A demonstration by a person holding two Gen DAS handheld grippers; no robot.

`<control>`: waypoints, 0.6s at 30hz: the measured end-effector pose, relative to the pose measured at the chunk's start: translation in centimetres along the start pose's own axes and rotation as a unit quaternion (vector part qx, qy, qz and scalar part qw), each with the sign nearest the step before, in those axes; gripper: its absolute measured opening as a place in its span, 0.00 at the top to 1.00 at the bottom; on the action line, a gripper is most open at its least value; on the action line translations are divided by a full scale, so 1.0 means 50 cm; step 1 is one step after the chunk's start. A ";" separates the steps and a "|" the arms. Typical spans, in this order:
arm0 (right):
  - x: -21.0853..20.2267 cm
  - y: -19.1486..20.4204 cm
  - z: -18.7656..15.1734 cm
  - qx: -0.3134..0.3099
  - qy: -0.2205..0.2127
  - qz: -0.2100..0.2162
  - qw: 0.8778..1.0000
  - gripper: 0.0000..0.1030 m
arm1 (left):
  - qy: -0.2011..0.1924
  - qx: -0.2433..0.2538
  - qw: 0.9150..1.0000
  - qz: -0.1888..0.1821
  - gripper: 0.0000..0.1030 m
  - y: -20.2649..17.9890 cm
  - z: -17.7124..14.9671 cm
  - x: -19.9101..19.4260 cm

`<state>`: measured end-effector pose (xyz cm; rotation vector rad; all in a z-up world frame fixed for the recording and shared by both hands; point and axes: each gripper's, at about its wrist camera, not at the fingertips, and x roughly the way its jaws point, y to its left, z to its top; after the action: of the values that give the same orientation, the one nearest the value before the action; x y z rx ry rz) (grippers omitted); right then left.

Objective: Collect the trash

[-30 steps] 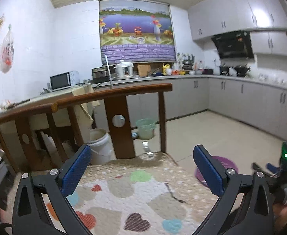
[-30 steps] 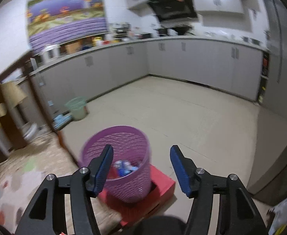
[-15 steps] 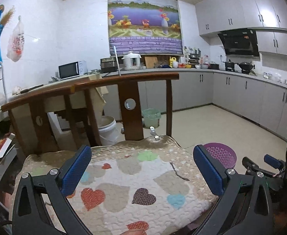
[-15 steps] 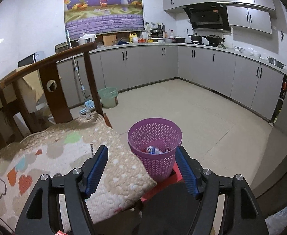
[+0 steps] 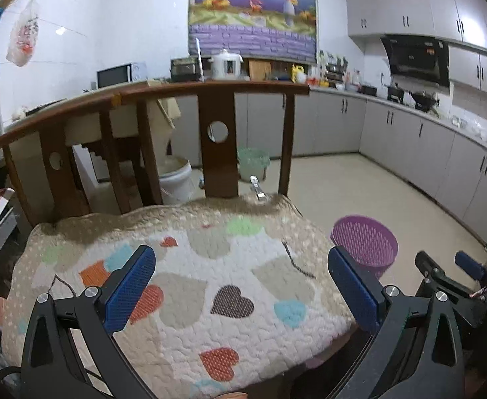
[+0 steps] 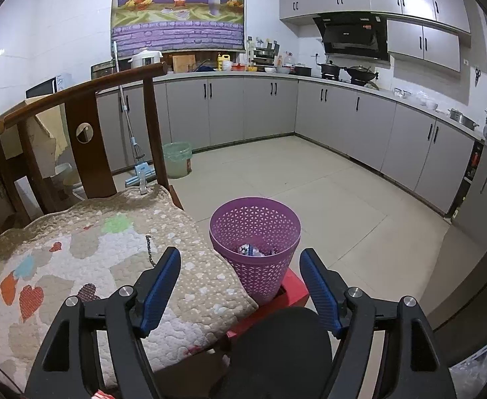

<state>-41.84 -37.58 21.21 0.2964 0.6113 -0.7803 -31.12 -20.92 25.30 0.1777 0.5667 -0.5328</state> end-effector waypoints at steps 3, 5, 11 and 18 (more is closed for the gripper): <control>0.005 0.005 -0.004 -0.008 0.004 0.000 1.000 0.24 | 0.017 0.011 1.000 -0.015 0.00 -0.014 -0.005 0.016; 0.010 0.007 -0.005 -0.010 0.008 0.001 1.000 0.24 | 0.023 0.017 0.999 -0.020 0.00 -0.024 -0.010 0.019; 0.025 0.004 -0.010 -0.007 0.024 0.004 1.000 0.23 | 0.038 0.024 0.999 -0.026 0.00 -0.033 -0.013 0.027; 0.036 0.008 -0.016 -0.011 0.035 0.006 0.999 0.23 | 0.071 0.020 0.997 -0.031 0.00 -0.035 -0.022 0.051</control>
<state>-40.87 -37.93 19.51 0.3079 0.6836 -0.7538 -30.75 -23.18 22.94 0.2375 0.7030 -0.5942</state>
